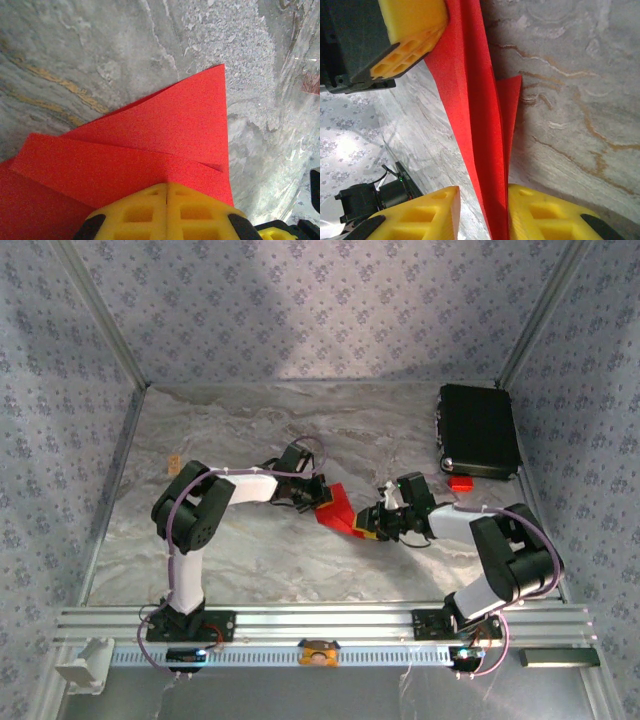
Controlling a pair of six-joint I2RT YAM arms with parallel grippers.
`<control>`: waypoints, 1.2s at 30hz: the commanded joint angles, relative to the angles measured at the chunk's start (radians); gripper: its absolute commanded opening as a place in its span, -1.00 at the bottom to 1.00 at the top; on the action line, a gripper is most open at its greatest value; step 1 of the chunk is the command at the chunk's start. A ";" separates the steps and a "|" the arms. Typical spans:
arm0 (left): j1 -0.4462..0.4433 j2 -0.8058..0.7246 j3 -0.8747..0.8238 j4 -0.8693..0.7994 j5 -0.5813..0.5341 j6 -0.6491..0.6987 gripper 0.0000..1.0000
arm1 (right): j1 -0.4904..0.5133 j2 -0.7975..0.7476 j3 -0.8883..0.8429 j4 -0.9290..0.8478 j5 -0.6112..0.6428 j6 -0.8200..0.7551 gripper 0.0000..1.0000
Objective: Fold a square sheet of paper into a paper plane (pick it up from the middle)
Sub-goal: Turn over the paper at the center of the table.
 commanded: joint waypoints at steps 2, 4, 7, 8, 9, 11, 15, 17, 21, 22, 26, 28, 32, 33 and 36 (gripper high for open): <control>0.013 0.016 0.003 -0.045 -0.027 0.000 -0.99 | -0.011 0.021 0.016 0.033 -0.031 0.000 -0.47; 0.012 0.016 0.002 -0.045 -0.026 -0.002 -0.97 | -0.015 0.021 0.014 0.029 -0.026 -0.004 -0.55; 0.012 0.010 0.000 -0.039 -0.026 -0.002 -0.94 | -0.018 0.027 0.013 0.025 -0.030 -0.009 -0.63; 0.012 0.006 0.000 -0.037 -0.024 -0.002 -0.93 | -0.019 0.030 0.011 0.027 -0.032 -0.010 -0.68; 0.012 0.003 -0.002 -0.033 -0.023 -0.002 -0.92 | -0.019 0.030 0.012 0.027 -0.034 -0.011 -0.72; 0.011 -0.013 -0.013 -0.003 -0.017 0.000 -0.86 | -0.020 0.028 0.011 0.030 -0.039 -0.009 -0.81; 0.000 -0.084 -0.051 0.052 -0.047 0.015 -0.67 | -0.020 0.001 0.006 0.027 -0.038 -0.006 -0.93; -0.004 -0.128 -0.056 0.047 -0.075 0.034 -0.56 | -0.021 -0.030 0.010 0.007 -0.020 -0.017 -0.96; -0.014 -0.214 -0.065 0.030 -0.134 0.070 -0.26 | -0.013 -0.099 0.047 -0.114 0.055 -0.087 -0.99; -0.016 -0.241 -0.067 0.023 -0.155 0.080 -0.21 | -0.006 -0.120 0.061 -0.155 0.089 -0.111 -0.99; -0.023 -0.334 -0.087 -0.011 -0.249 0.113 -0.02 | 0.050 -0.214 0.111 -0.288 0.255 -0.209 -1.00; -0.022 -0.378 -0.101 -0.035 -0.307 0.121 0.09 | 0.095 -0.261 0.141 -0.351 0.371 -0.252 -1.00; -0.022 -0.466 -0.145 -0.077 -0.439 0.129 0.26 | 0.245 -0.355 0.198 -0.477 0.768 -0.346 -1.00; -0.022 -0.489 -0.157 -0.082 -0.461 0.130 0.29 | 0.278 -0.369 0.208 -0.510 0.876 -0.341 -1.00; -0.022 -0.555 -0.195 -0.098 -0.545 0.117 0.40 | 0.384 -0.376 0.259 -0.609 1.172 -0.385 -1.00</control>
